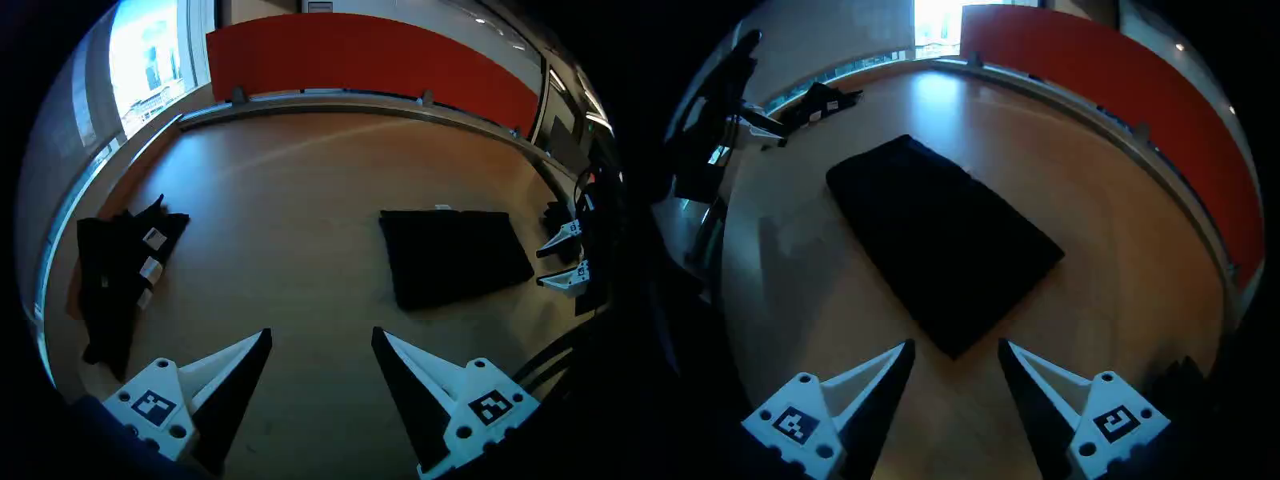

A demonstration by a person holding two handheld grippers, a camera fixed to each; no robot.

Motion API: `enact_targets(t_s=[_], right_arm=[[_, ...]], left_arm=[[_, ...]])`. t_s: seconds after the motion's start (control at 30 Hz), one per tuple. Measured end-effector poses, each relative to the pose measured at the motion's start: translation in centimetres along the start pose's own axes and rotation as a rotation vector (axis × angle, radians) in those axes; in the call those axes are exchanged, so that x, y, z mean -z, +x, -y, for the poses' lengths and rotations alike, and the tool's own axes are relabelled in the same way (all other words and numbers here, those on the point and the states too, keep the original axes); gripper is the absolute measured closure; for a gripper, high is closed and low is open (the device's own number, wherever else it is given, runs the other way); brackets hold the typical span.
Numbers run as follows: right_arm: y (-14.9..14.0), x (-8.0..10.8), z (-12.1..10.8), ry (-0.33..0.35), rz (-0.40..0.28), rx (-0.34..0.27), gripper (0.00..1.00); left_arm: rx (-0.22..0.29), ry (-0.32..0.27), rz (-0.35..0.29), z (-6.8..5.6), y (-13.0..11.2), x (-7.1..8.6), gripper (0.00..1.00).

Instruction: Fold towel

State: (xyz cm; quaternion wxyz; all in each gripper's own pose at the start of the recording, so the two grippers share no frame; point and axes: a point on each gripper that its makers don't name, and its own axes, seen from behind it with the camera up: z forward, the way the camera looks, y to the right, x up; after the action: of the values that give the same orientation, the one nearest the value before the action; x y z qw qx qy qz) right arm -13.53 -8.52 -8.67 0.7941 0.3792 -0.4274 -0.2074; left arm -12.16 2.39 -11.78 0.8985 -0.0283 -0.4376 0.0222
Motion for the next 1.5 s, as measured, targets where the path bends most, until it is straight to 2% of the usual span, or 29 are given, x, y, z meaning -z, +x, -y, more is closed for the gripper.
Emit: enact_targets(t_s=[0.1,0.2,0.5,0.63,0.8,0.9,1.17,1.5], right_arm=[[-0.4,-0.3,0.2,0.011,0.014,0.02,0.34],[-0.8,-0.6,0.1,0.013,0.025,0.034,0.37],[-1.1,-1.4,-0.2,0.021,0.033,0.022,0.58],[-1.3,-1.6,-0.1,0.034,0.038,0.01,0.77],[-1.2,-1.5,-0.1,0.039,0.039,-0.012,0.94],[-1.0,-1.5,0.0,0.043,0.031,-0.018,0.97],[-0.3,-0.9,-0.1,0.034,0.01,-0.012,0.98],[2.0,1.2,-1.0,0.003,-0.036,0.007,0.98]], left_arm=[[0.011,0.009,0.003,0.4,-0.5,0.4,0.07],[0.018,0.018,0.005,0.7,-0.9,0.6,0.07],[0.033,0.038,0.008,1.6,-1.6,1.4,0.07],[0.031,0.046,0.01,2.0,-1.9,1.8,0.07],[0.034,0.055,0.015,2.5,-2.2,2.0,0.07],[0.035,0.058,0.016,2.7,-2.3,2.2,0.07],[0.033,0.064,0.017,3.2,-2.3,2.3,0.07],[0.034,0.064,0.01,3.5,-2.0,2.3,0.07]])
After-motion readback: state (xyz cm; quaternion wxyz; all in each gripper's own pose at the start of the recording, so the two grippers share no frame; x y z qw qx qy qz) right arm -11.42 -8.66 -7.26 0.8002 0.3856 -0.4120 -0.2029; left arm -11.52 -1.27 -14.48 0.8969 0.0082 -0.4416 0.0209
